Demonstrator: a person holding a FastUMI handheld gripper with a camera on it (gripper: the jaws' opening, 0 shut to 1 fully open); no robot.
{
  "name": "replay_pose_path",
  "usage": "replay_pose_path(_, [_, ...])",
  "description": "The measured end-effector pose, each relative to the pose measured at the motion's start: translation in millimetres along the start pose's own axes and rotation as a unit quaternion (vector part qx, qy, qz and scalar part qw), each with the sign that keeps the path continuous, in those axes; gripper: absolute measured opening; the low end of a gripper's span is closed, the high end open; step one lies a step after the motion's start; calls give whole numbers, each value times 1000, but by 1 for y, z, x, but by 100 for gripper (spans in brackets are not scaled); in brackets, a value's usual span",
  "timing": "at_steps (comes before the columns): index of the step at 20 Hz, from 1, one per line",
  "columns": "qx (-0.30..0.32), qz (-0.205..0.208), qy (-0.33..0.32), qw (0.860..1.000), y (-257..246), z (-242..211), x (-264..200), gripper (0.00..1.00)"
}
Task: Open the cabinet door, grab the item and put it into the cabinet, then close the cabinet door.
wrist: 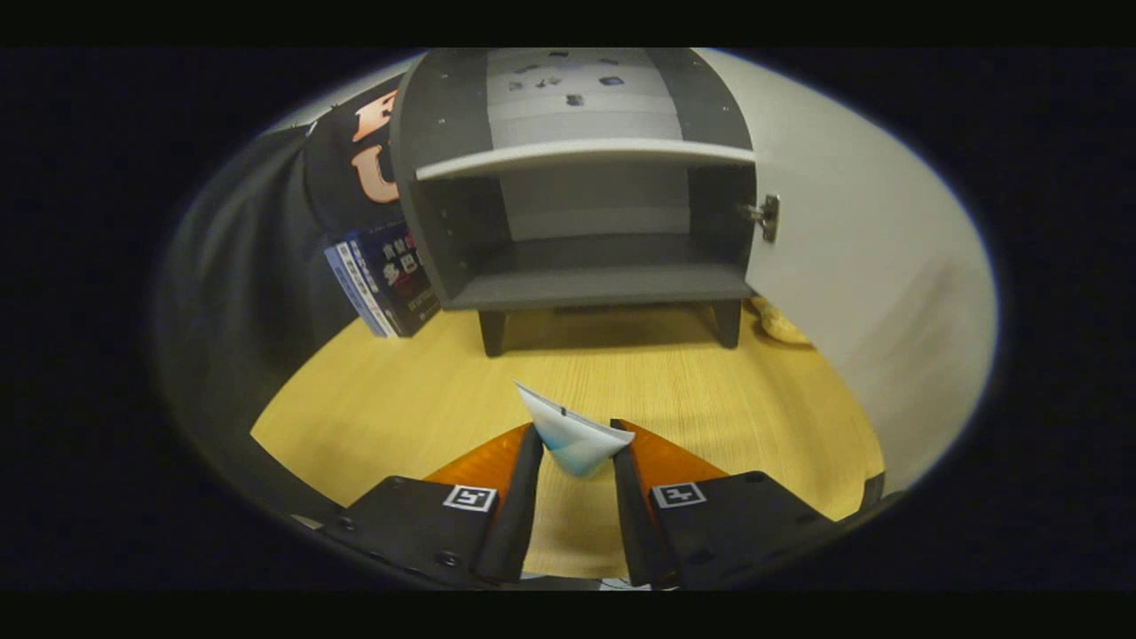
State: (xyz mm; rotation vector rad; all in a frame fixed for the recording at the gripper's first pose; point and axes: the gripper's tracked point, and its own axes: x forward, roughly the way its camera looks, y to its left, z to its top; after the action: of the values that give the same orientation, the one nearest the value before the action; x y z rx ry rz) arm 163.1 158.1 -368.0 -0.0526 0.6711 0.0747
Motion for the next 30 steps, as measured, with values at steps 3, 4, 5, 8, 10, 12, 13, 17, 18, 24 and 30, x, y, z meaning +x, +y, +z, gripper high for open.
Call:
replay_pose_path(3, [-1, 11, -76, 997, 9, 112, -18, 50])
replay_pose_path(4, [0, 26, -113, 993, 17, 155, -24, 50])
replay_pose_path(5, [-3, 38, -137, 990, 23, 191, -28, 50])
replay_pose_path(8, [-5, 21, -141, 990, 21, 257, -18, 49])
replay_pose_path(10, [-2, 13, -118, 993, 16, 291, -4, 50])
replay_pose_path(12, [3, 11, -100, 995, 15, 313, 24, 49])
replay_pose_path(13, [6, 9, -88, 996, 13, 319, 37, 49])
replay_pose_path(17, [-4, -27, -51, 998, -4, 332, 81, 50])
replay_pose_path(18, [-8, -32, -46, 998, -6, 333, 87, 50])
replay_pose_path(24, [-16, -41, -56, 997, -7, 339, 96, 53])
replay_pose_path(30, [-27, -42, -90, 995, -5, 350, 62, 94])
